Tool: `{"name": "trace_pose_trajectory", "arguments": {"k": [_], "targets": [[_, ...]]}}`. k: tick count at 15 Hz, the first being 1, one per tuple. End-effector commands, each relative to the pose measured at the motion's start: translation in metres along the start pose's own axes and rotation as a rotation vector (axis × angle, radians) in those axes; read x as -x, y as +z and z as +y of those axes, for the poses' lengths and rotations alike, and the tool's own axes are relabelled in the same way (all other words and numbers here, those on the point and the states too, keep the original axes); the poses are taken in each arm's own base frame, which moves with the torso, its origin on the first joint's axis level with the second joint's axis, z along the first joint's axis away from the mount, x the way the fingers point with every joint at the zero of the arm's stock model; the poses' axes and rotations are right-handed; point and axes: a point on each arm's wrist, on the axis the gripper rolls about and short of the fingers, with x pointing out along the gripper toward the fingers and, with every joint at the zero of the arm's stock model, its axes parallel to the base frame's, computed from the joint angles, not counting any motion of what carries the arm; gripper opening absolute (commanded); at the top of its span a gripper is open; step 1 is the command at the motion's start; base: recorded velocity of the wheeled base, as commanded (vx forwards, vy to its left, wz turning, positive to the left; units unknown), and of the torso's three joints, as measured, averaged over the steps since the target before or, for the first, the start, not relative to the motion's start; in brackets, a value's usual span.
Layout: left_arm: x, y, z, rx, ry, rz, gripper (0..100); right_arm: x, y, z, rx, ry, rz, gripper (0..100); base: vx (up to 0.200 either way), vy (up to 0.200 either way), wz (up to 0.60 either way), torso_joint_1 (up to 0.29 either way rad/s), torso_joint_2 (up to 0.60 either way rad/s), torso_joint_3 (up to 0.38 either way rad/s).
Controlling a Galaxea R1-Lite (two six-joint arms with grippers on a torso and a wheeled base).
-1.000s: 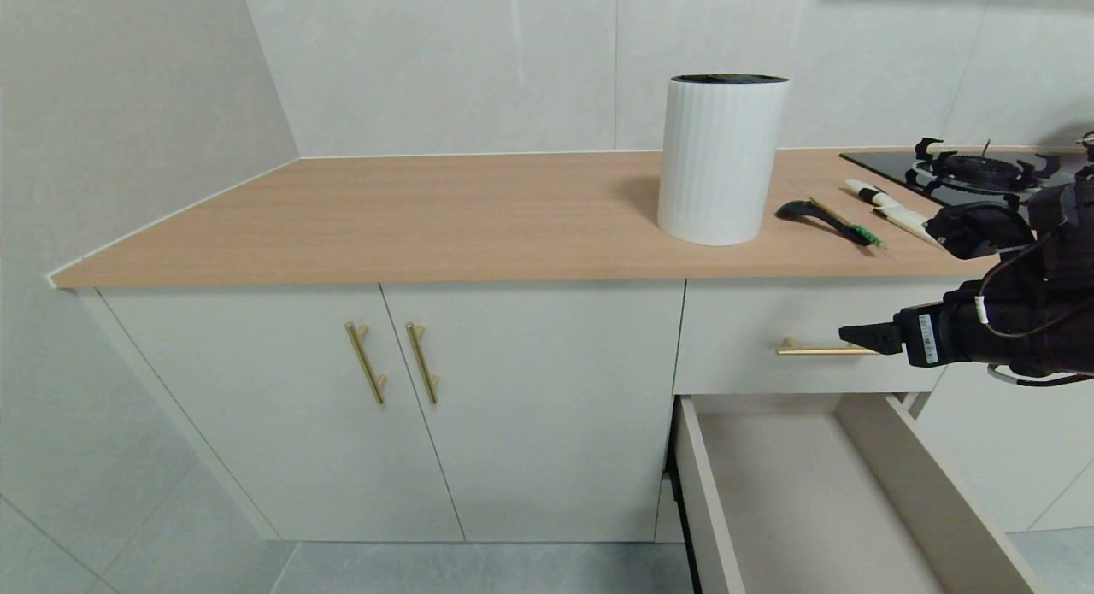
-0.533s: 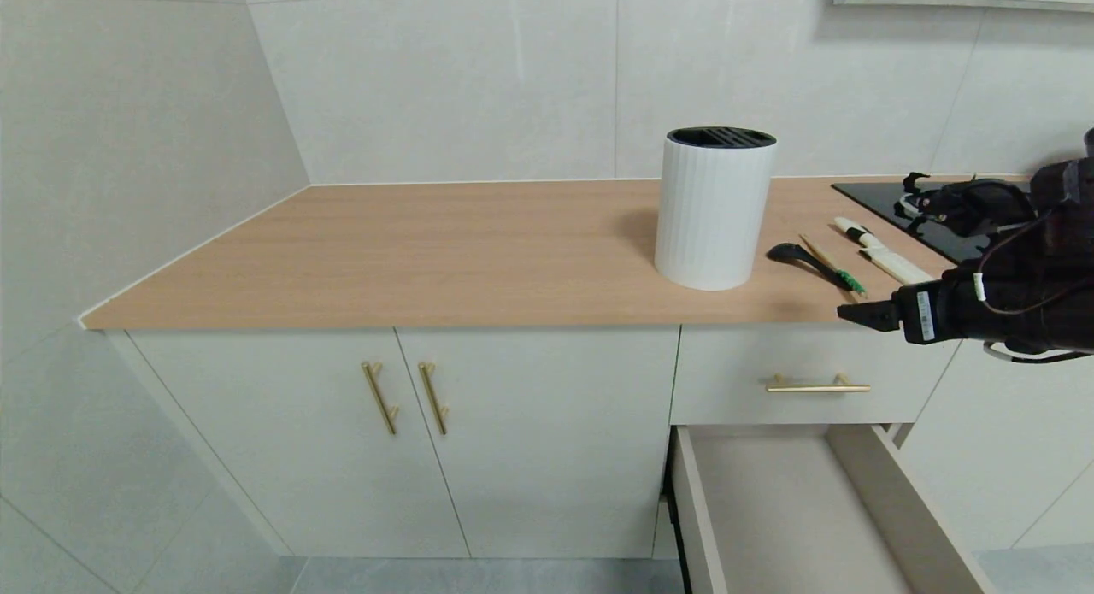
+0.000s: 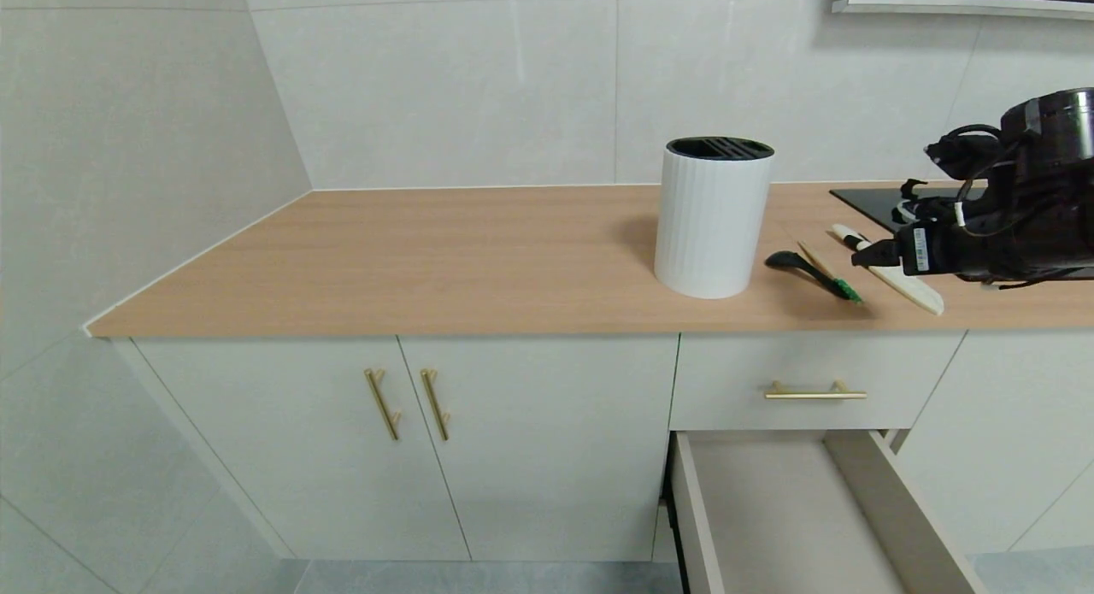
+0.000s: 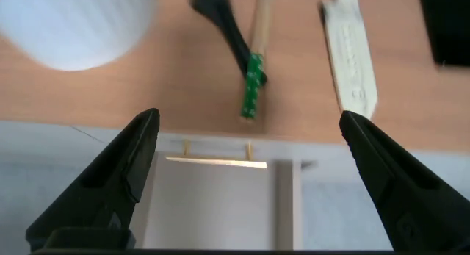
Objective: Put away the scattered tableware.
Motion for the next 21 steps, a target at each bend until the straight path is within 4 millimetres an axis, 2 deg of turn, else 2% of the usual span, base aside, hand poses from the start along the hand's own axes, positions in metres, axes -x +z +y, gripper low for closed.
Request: {"name": "trace_pose_trajectory", "arguments": {"k": [1, 4, 5, 6, 16, 17, 21], "targets": [[0.0, 0.0, 0.0, 0.0, 0.001, -0.001, 100, -0.032, -0.002, -0.003, -0.027, -0.014, 0.06, 100, 0.0, 0.0, 0.0, 0.0, 0.0, 0.0], [0.0, 0.0, 0.0, 0.0, 0.001, -0.001, 100, -0.06, -0.01, -0.001, -0.024, -0.017, 0.106, 100, 0.0, 0.0, 0.0, 0.0, 0.0, 0.0], [0.0, 0.0, 0.0, 0.0, 0.001, -0.001, 100, -0.06, -0.01, -0.001, -0.024, -0.017, 0.106, 100, 0.0, 0.0, 0.0, 0.0, 0.0, 0.0], [0.0, 0.0, 0.0, 0.0, 0.001, -0.001, 100, -0.076, -0.014, -0.001, -0.023, -0.042, 0.127, 100, 0.0, 0.0, 0.0, 0.0, 0.0, 0.0], [0.0, 0.0, 0.0, 0.0, 0.001, -0.001, 100, -0.092, -0.021, 0.005, -0.022, -0.037, 0.152, 100, 0.0, 0.0, 0.0, 0.0, 0.0, 0.0], [0.0, 0.0, 0.0, 0.0, 0.0, 0.001, 100, -0.094, -0.021, 0.005, -0.022, -0.037, 0.153, 0, 0.0, 0.0, 0.0, 0.0, 0.0, 0.0], [0.0, 0.0, 0.0, 0.0, 0.001, -0.001, 100, -0.1, -0.023, 0.006, -0.032, -0.036, 0.161, 0, 0.0, 0.0, 0.0, 0.0, 0.0, 0.0]]}}
